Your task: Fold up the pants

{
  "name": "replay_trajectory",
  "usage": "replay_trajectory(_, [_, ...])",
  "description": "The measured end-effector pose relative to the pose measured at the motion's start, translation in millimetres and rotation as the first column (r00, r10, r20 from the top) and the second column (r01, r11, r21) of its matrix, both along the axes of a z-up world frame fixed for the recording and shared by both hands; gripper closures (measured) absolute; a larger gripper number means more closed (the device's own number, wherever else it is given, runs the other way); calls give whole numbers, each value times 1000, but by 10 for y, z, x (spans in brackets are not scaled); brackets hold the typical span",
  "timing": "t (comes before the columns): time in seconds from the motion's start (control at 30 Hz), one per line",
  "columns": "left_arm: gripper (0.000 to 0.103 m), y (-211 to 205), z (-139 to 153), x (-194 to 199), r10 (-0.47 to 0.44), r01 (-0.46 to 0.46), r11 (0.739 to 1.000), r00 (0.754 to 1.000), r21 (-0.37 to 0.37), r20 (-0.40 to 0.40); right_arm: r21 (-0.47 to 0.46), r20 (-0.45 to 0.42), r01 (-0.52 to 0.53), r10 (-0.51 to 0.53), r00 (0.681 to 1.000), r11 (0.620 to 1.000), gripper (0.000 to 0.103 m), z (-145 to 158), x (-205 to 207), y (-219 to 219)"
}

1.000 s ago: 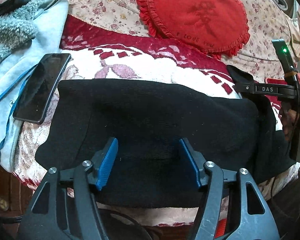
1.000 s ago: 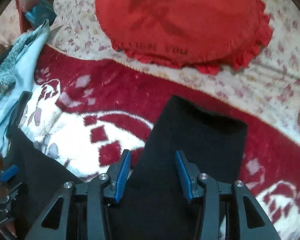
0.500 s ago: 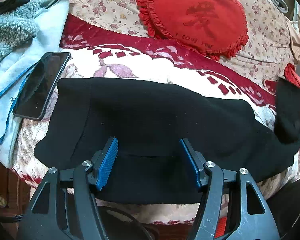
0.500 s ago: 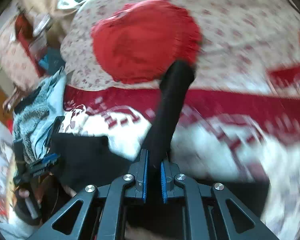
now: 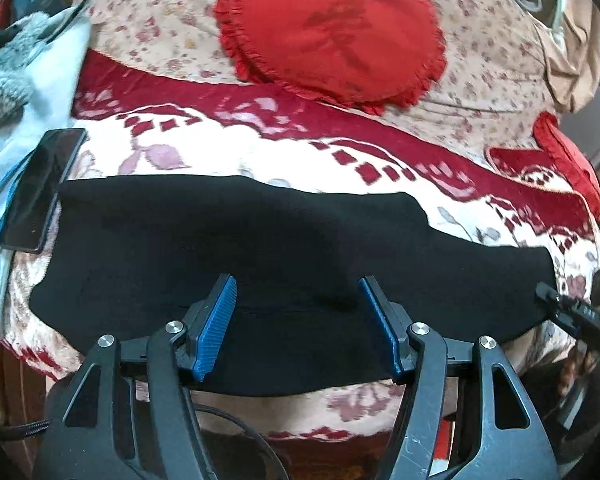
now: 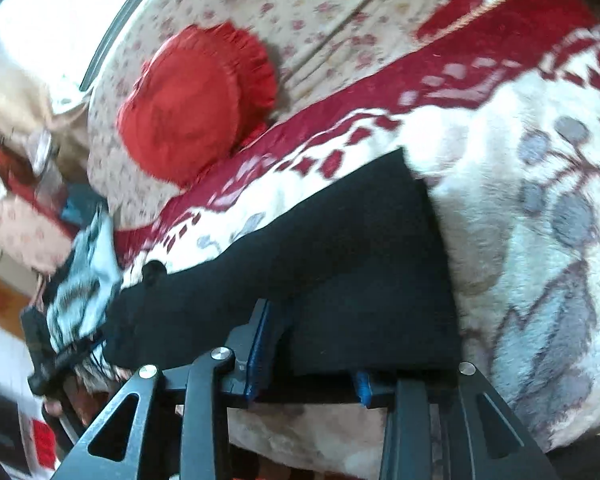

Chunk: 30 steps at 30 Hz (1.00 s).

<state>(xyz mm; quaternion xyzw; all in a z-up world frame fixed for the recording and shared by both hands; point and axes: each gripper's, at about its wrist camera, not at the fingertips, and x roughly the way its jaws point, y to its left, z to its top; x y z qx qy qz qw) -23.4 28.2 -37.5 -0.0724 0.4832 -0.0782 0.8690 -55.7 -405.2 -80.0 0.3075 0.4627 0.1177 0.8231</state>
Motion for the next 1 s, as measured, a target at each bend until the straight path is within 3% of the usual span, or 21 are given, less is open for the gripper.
replay_trajectory(0.03, [41, -29, -14, 12, -5, 5, 1000, 1000, -1, -7, 29, -4, 3, -3, 1000, 1000, 72, -35, 21, -29])
replay_trajectory(0.1, [41, -103, -44, 30, -18, 18, 1000, 1000, -2, -26, -17, -8, 0, -1, 1000, 1000, 86, -6, 39, -37])
replay_trajectory(0.17, [41, -162, -38, 24, -29, 28, 1000, 999, -12, -29, -192, 27, -5, 11, 1000, 981, 90, 213, 12, 58])
replay_trajectory(0.27, [41, -235, -52, 26, -41, 41, 999, 999, -5, -23, -322, -5, -38, 39, 999, 946, 91, 328, -12, 46])
replay_trajectory(0.37, [41, -262, -141, 56, -34, 35, 999, 999, 25, -36, -373, -89, -71, 41, 995, 925, 91, 171, -19, -40])
replay_trajectory(0.43, [41, -246, -207, 64, -30, 31, 999, 998, 24, -54, -326, -77, -33, 9, 997, 945, 90, 162, -56, -168])
replay_trajectory(0.57, [41, -189, -213, 49, -29, 31, 999, 998, 37, -50, -444, -31, 23, -41, 999, 896, 86, 407, -104, -242])
replay_trajectory(0.7, [41, -86, -172, 32, -2, 3, 999, 999, 36, -40, -379, 88, 40, -7, 996, 925, 83, 721, -110, -198])
replay_trajectory(0.77, [41, -42, -150, 23, 12, -11, 999, 999, 38, -31, -370, 140, 7, 49, 989, 929, 68, 844, -36, -14])
replay_trajectory(0.9, [41, 44, -125, 29, 41, -41, 997, 999, 64, -13, -265, 145, -196, 240, 960, 944, 67, 838, 309, 612])
replay_trajectory(1.0, [41, 142, -121, 36, 69, -69, 996, 998, 62, -8, -224, 139, -327, 362, 922, 918, 67, 742, 612, 1186])
